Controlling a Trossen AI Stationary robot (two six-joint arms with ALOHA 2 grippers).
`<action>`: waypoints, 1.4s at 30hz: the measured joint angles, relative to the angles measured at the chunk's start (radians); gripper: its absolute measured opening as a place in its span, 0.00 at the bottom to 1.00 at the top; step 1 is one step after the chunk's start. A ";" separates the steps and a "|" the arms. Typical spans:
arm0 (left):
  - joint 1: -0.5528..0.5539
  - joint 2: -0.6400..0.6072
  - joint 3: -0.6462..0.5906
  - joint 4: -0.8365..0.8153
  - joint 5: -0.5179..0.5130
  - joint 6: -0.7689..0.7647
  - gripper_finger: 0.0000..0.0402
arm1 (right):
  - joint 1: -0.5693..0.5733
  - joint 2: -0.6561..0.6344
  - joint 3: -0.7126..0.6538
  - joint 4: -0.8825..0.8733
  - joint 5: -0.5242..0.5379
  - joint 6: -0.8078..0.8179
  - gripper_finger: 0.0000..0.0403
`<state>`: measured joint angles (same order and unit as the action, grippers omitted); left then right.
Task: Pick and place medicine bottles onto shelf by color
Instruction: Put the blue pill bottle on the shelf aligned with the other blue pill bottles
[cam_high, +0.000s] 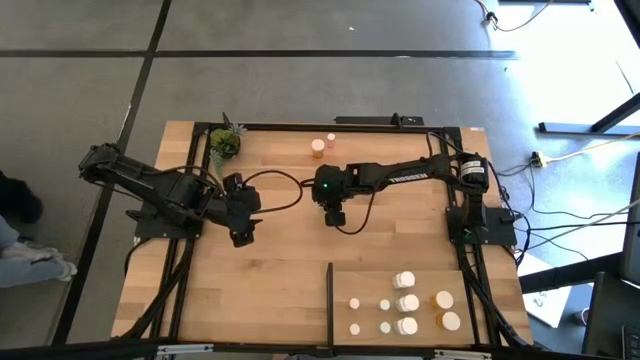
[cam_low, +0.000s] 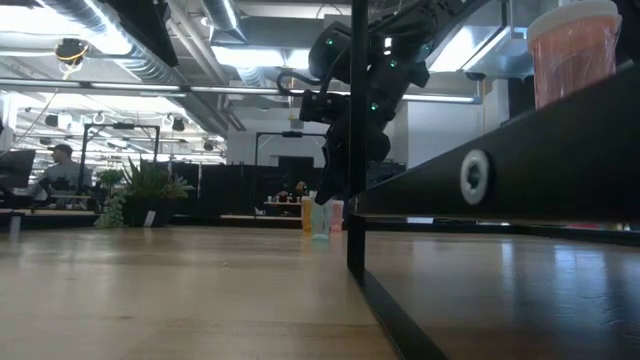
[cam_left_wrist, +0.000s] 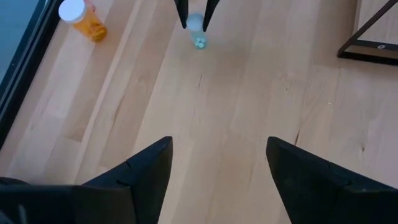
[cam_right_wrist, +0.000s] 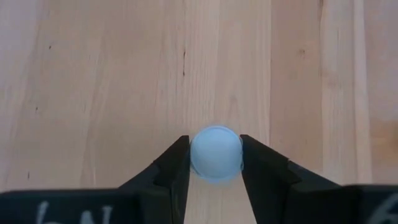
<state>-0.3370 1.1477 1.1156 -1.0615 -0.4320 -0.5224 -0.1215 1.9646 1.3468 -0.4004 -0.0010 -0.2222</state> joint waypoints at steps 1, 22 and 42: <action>0.000 0.000 0.000 0.000 0.000 0.000 0.63 | 0.000 0.000 0.000 0.000 0.000 0.000 0.32; 0.000 0.000 0.000 -0.003 0.002 0.001 0.63 | 0.082 -0.134 0.000 -0.082 0.028 0.026 0.32; 0.000 0.000 0.000 0.012 0.007 0.000 0.63 | 0.439 -0.374 0.000 -0.454 0.219 0.450 0.32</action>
<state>-0.3370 1.1481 1.1156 -1.0496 -0.4248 -0.5224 0.3173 1.5909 1.3464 -0.8542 0.2180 0.2274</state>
